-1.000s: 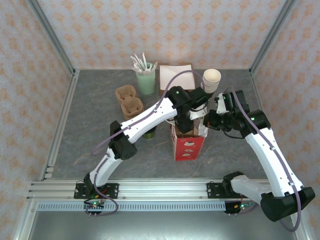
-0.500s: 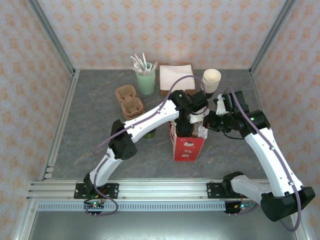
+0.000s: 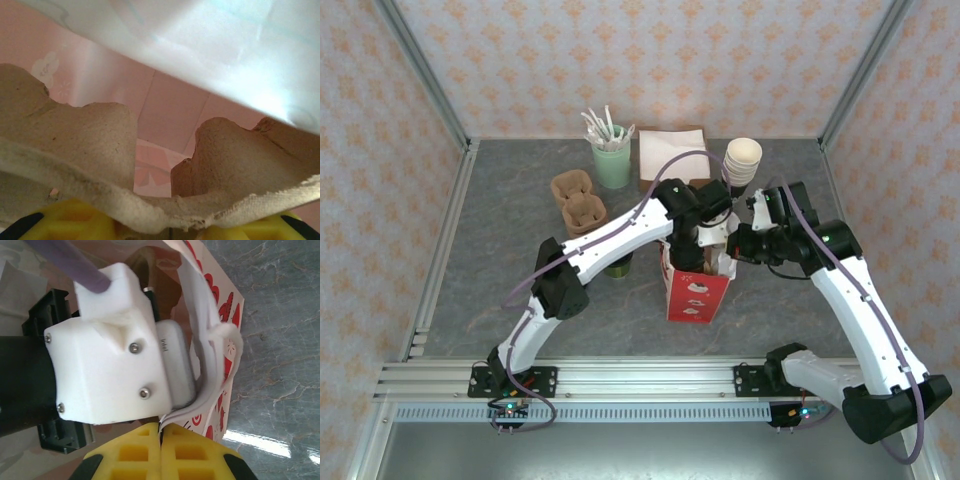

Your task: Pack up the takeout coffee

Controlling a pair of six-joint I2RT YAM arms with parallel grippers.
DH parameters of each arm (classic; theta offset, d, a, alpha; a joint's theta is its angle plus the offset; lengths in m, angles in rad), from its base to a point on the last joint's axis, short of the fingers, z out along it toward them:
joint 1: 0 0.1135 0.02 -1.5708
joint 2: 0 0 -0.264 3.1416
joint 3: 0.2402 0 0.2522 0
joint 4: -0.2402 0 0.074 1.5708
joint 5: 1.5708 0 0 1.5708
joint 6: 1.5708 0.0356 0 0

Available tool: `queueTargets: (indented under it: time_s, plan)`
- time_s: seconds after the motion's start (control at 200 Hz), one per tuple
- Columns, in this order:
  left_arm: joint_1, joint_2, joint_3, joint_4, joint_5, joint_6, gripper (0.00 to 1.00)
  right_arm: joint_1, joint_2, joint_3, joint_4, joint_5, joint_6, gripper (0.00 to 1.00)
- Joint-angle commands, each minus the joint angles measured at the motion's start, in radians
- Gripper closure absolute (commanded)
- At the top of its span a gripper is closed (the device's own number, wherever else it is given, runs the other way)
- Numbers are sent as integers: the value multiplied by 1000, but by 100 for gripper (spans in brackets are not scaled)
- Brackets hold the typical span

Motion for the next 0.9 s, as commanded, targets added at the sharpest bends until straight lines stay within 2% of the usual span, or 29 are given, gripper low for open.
queueTargets:
  time_s: [0.0, 0.295, 0.49, 0.596, 0.896]
  plan:
    - [7, -66, -21, 4, 51, 52, 58, 6, -9, 35, 9, 36, -30, 100]
    - [12, -132, -127, 45, 90, 124, 58, 6, -9, 54, -15, 94, -29, 100]
    - [3, -127, -160, 82, 74, 129, 58, 6, -9, 41, 19, 69, 1, 100]
    - [-19, -121, -190, 98, 26, 159, 58, 6, -10, 37, 24, 70, 4, 100]
    - [-35, -52, -169, 80, 2, 180, 58, 5, -7, 32, 39, 48, 7, 100]
